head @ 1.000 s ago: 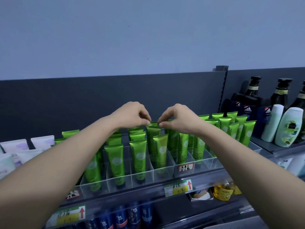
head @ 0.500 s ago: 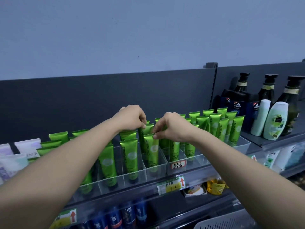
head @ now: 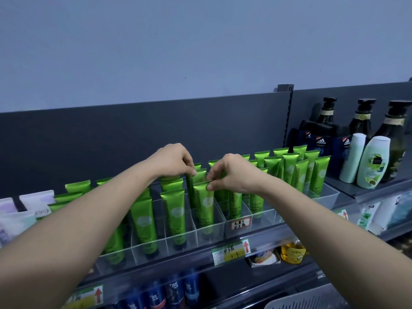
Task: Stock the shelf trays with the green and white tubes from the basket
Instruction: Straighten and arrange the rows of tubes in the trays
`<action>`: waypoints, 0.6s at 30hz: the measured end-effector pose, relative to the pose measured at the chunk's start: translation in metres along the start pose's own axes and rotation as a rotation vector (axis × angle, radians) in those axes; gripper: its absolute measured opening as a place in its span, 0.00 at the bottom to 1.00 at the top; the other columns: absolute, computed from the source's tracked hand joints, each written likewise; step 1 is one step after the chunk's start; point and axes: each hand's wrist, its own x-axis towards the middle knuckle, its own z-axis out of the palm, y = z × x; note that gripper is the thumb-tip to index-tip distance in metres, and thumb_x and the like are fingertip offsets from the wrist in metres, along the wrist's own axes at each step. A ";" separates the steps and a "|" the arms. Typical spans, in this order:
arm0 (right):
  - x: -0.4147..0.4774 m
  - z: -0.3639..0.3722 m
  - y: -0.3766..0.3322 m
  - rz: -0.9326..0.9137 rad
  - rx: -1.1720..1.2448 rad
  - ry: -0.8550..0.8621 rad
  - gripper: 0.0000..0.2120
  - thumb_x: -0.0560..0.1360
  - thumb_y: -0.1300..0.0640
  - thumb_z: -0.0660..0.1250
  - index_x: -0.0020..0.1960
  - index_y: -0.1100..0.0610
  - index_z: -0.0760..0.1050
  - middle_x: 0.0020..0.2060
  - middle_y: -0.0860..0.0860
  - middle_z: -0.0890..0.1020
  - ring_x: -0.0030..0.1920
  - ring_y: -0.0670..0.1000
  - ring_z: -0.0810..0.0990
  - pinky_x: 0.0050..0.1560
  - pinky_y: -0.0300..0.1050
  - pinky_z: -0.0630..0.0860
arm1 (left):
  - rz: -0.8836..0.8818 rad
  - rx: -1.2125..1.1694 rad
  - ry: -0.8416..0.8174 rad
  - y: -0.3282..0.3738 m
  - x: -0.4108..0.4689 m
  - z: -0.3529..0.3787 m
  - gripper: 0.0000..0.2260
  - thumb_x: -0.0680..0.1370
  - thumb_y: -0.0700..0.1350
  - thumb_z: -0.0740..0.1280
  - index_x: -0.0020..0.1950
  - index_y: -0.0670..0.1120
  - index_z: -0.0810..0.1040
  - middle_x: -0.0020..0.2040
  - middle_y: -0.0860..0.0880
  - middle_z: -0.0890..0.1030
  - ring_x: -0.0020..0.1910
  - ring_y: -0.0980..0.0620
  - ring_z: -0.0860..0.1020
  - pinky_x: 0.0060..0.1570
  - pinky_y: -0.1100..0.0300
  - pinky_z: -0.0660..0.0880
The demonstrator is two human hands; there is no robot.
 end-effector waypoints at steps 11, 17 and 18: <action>-0.009 -0.027 0.014 -0.010 0.031 0.164 0.07 0.70 0.58 0.73 0.47 0.50 0.85 0.41 0.42 0.83 0.47 0.40 0.78 0.48 0.31 0.72 | 0.007 -0.066 0.176 0.004 0.015 0.001 0.03 0.75 0.47 0.70 0.46 0.53 0.83 0.44 0.56 0.82 0.46 0.55 0.80 0.50 0.57 0.77; -0.016 -0.030 0.038 0.022 -0.171 0.208 0.07 0.69 0.54 0.73 0.46 0.47 0.84 0.38 0.39 0.81 0.51 0.47 0.76 0.55 0.46 0.74 | 0.130 -0.023 0.072 0.028 0.029 0.012 0.06 0.74 0.49 0.71 0.50 0.53 0.84 0.46 0.58 0.82 0.51 0.54 0.79 0.58 0.52 0.75; -0.017 -0.030 0.040 0.024 -0.195 0.201 0.07 0.69 0.53 0.73 0.47 0.47 0.84 0.37 0.38 0.80 0.51 0.47 0.74 0.55 0.47 0.73 | 0.151 0.004 0.058 0.032 0.031 0.015 0.07 0.74 0.49 0.71 0.50 0.53 0.84 0.47 0.57 0.83 0.51 0.54 0.79 0.59 0.51 0.73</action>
